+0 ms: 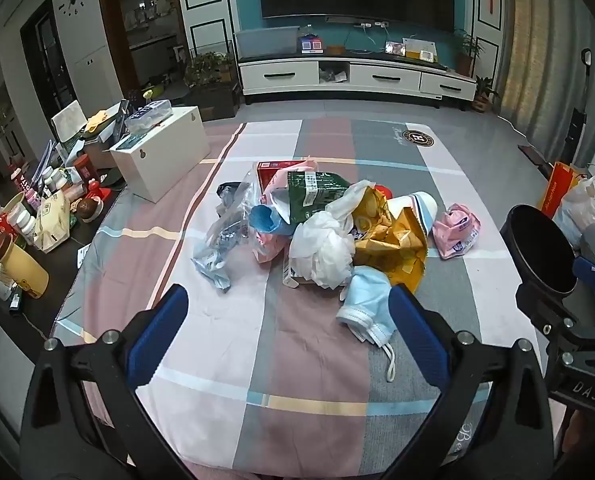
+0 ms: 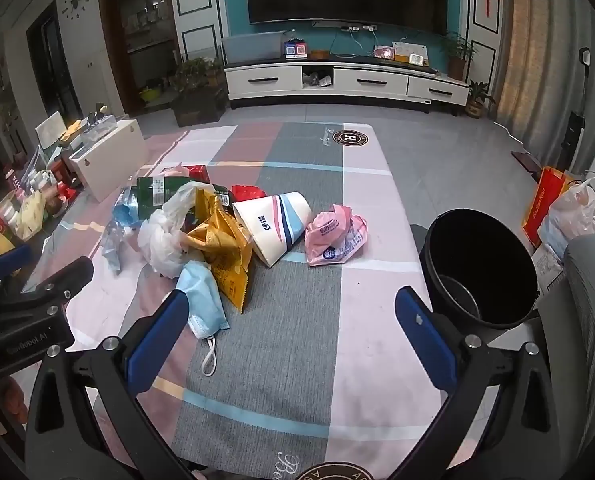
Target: Collect trash
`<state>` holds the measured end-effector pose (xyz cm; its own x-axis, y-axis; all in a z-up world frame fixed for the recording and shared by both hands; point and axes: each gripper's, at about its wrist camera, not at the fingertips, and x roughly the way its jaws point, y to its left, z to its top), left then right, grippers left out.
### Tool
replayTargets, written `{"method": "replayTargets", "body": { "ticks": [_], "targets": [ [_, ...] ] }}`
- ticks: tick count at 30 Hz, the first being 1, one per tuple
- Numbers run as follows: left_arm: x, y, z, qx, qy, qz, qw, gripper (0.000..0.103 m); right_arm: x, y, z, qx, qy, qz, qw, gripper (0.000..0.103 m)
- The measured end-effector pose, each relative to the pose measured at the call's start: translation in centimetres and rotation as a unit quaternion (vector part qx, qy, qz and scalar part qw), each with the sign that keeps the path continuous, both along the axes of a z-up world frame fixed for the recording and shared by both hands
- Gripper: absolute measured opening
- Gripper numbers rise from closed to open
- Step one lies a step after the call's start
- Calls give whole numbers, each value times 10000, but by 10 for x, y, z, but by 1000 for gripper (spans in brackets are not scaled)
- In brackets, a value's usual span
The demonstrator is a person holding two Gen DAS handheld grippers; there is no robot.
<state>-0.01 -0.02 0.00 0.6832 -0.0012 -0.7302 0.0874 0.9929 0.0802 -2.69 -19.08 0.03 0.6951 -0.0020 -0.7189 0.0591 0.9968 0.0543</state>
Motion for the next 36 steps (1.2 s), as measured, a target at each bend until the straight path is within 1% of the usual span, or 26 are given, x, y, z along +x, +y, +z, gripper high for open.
{"method": "replayTargets", "body": {
  "ticks": [20,25,29,36],
  "targets": [
    [3,-7,1,101,29,-86,9999,100,-3,-1,7,-11,-138,24,9999,101],
    [2,-8,1,49,-96,-96,9999,100,-3,-1,9,-7,-163,27,9999,101],
    [2,-8,0,96,-93,-103,9999,100,-4,-1,9,10,-169,24,9999,101],
    [1,-10,-1,35,-148,-106,9998,100,-4,-1,9,18,-166,29,9999,101]
  ]
}}
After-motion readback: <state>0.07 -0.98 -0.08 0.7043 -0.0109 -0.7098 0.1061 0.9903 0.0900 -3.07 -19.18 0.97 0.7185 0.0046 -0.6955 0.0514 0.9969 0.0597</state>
